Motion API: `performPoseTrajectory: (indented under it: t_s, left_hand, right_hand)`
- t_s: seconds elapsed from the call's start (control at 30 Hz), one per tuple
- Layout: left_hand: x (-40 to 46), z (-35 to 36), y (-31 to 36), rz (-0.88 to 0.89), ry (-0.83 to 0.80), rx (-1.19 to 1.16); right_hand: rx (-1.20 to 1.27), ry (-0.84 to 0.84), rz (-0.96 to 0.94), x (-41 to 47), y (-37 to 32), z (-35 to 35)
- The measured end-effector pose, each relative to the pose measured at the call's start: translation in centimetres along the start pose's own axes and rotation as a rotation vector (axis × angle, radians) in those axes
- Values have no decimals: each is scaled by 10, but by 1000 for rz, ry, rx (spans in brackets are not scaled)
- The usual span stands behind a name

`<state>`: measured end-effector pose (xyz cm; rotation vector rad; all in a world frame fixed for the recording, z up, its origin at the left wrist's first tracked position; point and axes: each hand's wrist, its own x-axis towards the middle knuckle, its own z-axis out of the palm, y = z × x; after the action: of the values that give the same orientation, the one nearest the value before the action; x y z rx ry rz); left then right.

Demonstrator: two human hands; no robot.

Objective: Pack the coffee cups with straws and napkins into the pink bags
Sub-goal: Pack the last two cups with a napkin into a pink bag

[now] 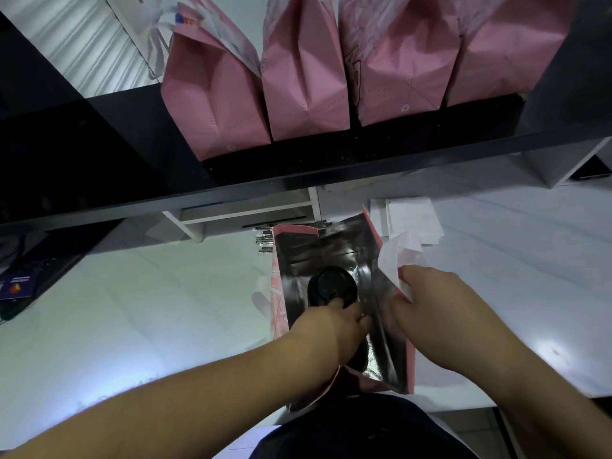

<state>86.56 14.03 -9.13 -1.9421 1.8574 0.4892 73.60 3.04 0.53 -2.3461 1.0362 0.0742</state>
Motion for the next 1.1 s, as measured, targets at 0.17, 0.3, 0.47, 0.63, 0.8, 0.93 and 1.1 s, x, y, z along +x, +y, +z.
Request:
performPoseTrajectory:
  t_s: [0.17, 0.3, 0.47, 0.63, 0.8, 0.93, 1.1]
  left_hand:
    - [-11, -3, -3, 36, 18, 3]
    - [-29, -45, -23, 183, -29, -139]
    - [-58, -108, -96, 64, 457, -762]
    - [-33, -35, -191, -554, 564, -861]
    - [10, 61, -215, -593, 233, -751]
    - [46, 75, -212, -564, 228, -665]
    - [73, 84, -213, -465, 234, -523]
  right_hand:
    - [14, 16, 15, -1, -1, -1]
    - [36, 46, 13, -1, -1, -2]
    - [23, 0, 94, 9, 7, 4]
    - [-4, 72, 104, 12, 9, 8]
    - [-29, 106, 67, 5, 1, 9]
    - [-76, 82, 140, 6, -6, 4]
    - [-73, 50, 160, 4, -14, 3]
